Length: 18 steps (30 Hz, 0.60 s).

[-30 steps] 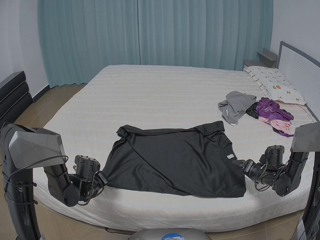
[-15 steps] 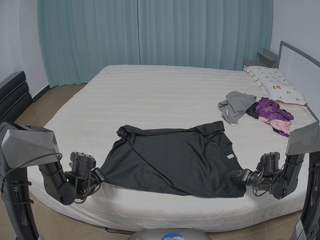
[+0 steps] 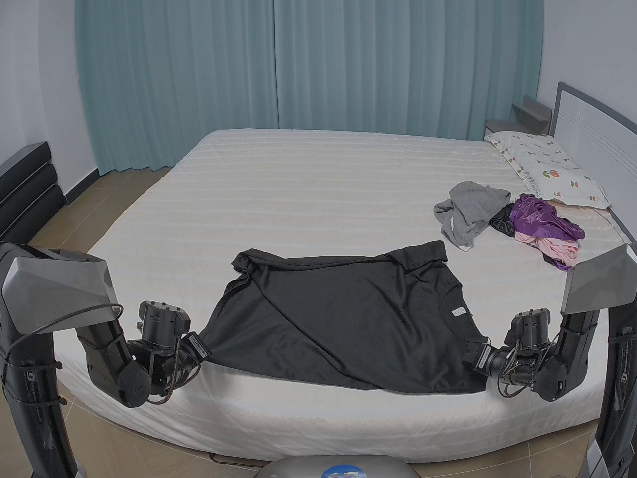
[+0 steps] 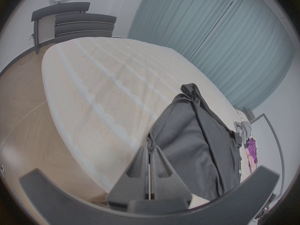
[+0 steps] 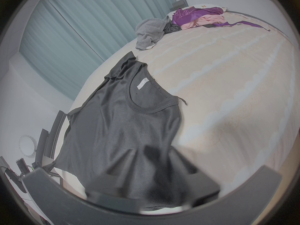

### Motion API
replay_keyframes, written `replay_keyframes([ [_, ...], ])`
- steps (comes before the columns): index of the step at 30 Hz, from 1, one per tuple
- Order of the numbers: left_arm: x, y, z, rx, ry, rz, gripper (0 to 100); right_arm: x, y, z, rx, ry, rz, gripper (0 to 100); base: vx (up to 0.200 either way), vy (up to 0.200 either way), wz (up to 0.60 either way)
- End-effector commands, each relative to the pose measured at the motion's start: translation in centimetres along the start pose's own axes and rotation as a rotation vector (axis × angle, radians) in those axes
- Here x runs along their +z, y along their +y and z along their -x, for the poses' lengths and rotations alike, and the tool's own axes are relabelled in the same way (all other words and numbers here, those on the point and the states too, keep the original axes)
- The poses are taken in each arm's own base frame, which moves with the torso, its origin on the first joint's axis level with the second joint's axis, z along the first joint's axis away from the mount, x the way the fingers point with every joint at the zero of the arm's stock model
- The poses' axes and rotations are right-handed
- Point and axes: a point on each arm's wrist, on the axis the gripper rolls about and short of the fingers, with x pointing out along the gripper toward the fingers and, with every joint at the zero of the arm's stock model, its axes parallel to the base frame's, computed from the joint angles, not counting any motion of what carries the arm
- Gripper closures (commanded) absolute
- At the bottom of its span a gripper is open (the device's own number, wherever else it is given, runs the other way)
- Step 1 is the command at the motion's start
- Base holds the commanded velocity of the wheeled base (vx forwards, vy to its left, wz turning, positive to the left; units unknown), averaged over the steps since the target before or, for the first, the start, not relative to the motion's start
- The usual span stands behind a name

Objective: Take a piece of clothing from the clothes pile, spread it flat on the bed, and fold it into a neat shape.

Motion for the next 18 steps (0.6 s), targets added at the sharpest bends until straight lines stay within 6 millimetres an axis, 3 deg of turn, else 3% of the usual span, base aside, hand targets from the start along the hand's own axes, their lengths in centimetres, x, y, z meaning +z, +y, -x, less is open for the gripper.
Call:
replay_keyframes([
  [1, 0.0, 0.0, -0.2, 0.001, -0.001, 0.002, 100, 0.2, 0.2, 0.0, 0.009, -0.010, -0.001, 100, 0.000, 0.000, 0.00],
  [2, 0.5, 0.1, -0.5, 0.001, -0.015, 0.015, 100, 1.9, 0.9, 0.3, 0.056, -0.079, -0.023, 100, 0.000, 0.000, 0.00],
  [4, 1.3, 0.2, -0.9, 0.003, -0.037, 0.038, 100, 3.5, 1.7, -0.1, 0.094, -0.139, -0.089, 100, 0.000, 0.000, 0.00],
  [14, 2.7, 0.0, -1.5, -0.011, -0.081, 0.089, 100, 7.5, 3.5, -3.0, 0.169, -0.251, -0.118, 100, 0.000, 0.000, 0.00],
  [18, 2.6, -0.2, -2.0, -0.014, -0.082, 0.092, 100, 8.8, 4.1, -5.3, 0.174, -0.262, -0.119, 100, 0.000, 0.000, 0.00],
])
